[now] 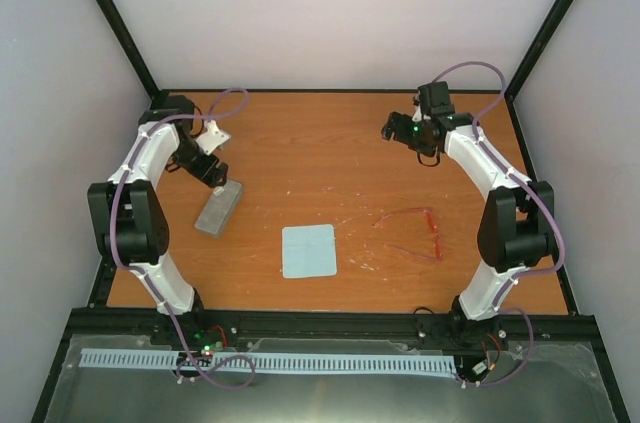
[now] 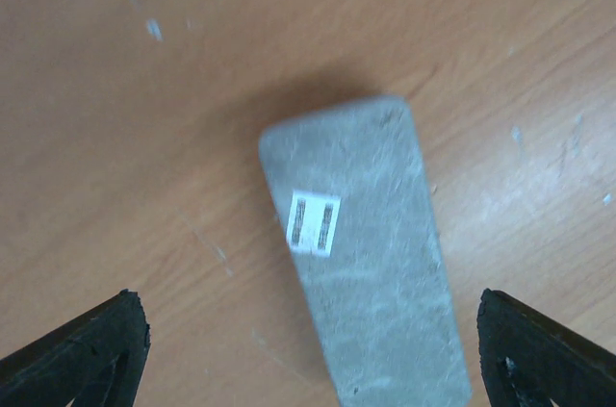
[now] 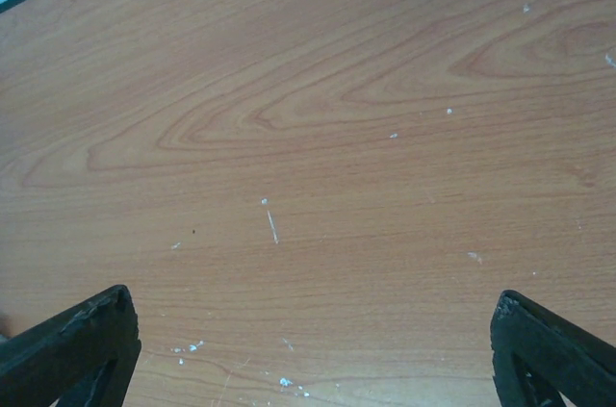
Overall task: Organize the sunglasses
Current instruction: Pick up the sunglasses case from the center of the board.
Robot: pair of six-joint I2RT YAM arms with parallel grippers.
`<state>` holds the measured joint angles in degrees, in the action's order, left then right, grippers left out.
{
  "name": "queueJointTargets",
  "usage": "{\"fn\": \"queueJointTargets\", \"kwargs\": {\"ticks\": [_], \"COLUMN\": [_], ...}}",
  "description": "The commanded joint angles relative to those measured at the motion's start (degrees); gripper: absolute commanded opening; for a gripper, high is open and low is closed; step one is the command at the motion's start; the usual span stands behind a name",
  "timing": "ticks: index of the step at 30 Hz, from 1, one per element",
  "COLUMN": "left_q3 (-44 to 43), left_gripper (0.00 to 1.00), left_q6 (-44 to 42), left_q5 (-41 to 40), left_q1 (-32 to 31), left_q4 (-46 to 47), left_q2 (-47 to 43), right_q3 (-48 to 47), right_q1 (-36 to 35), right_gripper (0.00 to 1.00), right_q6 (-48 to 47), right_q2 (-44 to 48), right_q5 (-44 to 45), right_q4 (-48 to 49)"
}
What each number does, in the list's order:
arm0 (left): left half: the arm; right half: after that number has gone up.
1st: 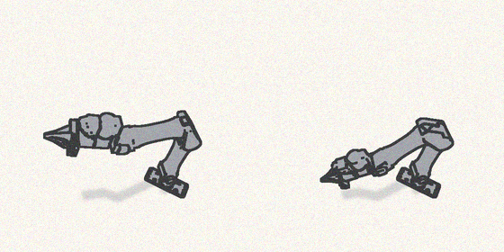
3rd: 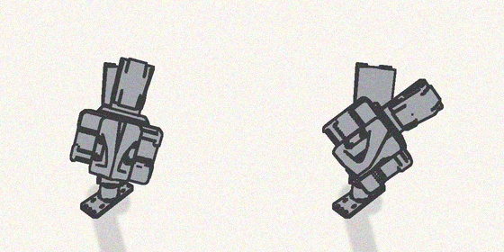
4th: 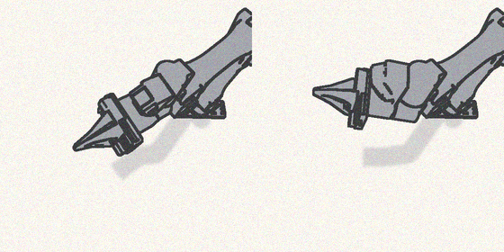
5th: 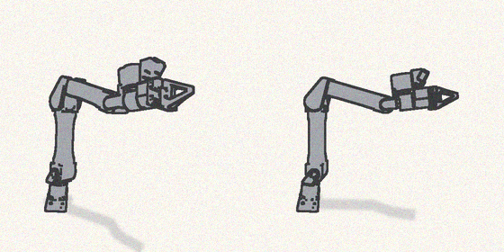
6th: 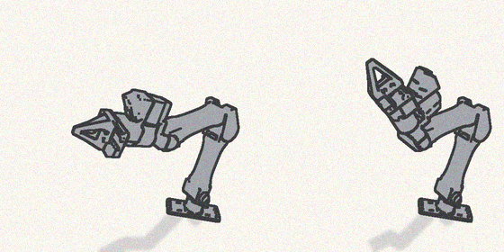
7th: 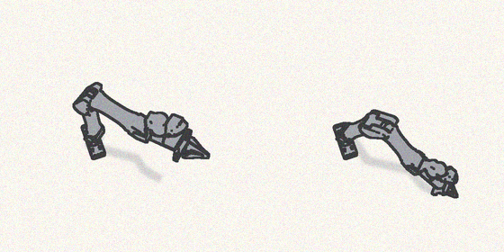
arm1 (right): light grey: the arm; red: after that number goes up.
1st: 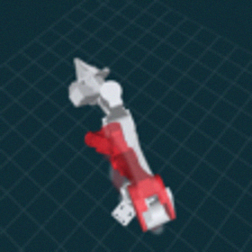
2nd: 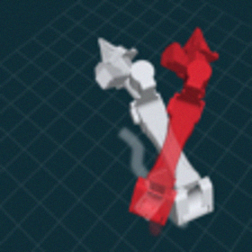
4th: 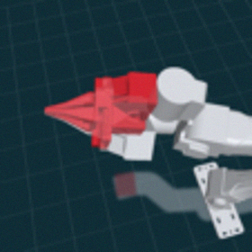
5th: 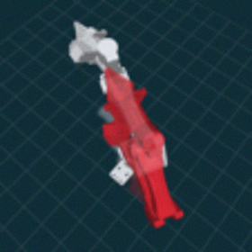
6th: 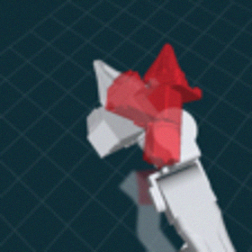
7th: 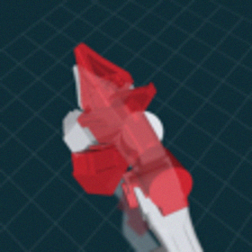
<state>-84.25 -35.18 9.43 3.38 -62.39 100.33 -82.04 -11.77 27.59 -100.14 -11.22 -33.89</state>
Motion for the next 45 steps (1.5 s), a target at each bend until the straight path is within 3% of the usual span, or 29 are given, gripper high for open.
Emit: {"fn": "queueJointTargets", "kwargs": {"ticks": [1,7,36,45], "left_q3": [3.2,4.4,14.0,13.8], "left_gripper": [0.94,0.99,0.99,0.76], "left_q6": [0.3,0.8,7.4,8.4], "left_q5": [-5.8,-3.4,-12.5,-13.2], "left_q1": [0.3,0.1,-5.7,-5.7], "left_q4": [-3.2,-5.0,3.6,4.6], "left_q2": [-1.1,-0.6,4.2,3.9], "right_q3": [-1.0,0.1,4.9,5.4], "right_q1": [-1.1,-1.7,-3.4,-3.4], "right_gripper": [0.97,0.97,0.96,0.80], "right_q6": [-1.5,-1.8,-1.4,-1.9], "right_q2": [-0.9,-1.4,1.2,1.4], "right_q5": [-1.7,-2.4,-3.6,-5.2], "right_q4": [-1.5,-2.5,-1.3,-0.6]}}
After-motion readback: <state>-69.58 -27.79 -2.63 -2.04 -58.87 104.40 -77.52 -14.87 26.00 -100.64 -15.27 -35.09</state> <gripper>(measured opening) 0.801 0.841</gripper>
